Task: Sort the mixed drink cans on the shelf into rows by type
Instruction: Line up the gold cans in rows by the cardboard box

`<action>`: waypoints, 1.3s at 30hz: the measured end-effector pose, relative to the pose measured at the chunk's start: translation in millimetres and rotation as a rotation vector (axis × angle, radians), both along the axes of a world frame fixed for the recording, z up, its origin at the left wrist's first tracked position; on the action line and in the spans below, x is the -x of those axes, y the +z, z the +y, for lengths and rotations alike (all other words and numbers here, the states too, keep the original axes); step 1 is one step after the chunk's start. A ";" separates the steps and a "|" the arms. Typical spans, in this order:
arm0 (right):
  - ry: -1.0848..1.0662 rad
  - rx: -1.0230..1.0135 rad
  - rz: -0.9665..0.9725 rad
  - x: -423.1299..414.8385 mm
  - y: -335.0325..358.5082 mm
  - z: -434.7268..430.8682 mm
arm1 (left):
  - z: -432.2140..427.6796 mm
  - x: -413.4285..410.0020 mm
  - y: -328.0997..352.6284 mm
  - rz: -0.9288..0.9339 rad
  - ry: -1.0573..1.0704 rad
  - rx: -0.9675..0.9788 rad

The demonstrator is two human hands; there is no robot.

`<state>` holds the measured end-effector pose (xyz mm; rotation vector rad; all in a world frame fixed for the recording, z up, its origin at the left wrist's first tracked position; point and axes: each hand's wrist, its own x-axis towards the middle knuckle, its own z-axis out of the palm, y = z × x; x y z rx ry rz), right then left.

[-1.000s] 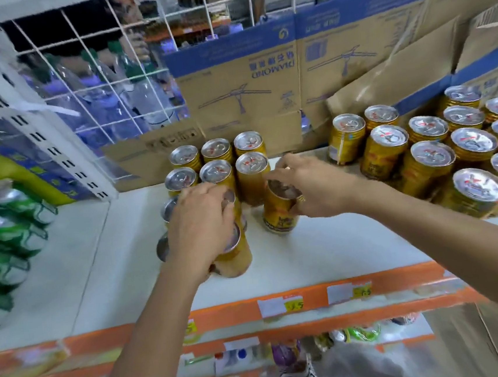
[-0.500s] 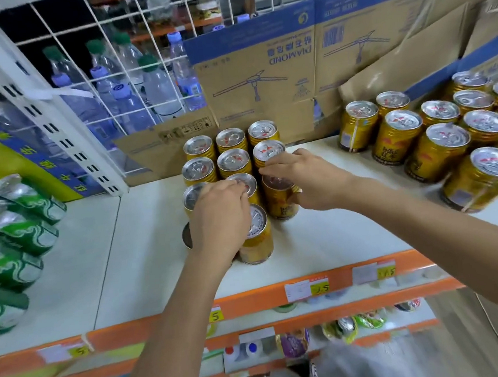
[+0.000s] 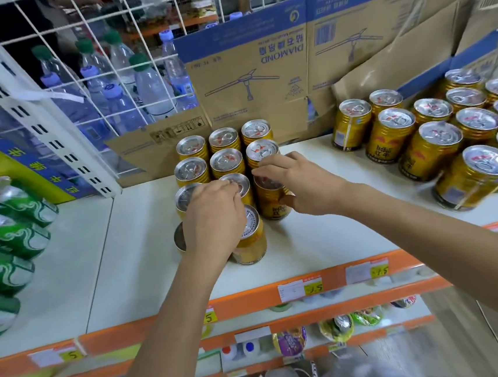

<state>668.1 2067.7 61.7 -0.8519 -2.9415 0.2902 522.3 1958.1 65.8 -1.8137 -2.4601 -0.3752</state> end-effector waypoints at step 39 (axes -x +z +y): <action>-0.407 0.143 -0.044 -234.0 37.9 40.0 | 75.1 -182.6 -15.3 -0.314 -0.384 0.089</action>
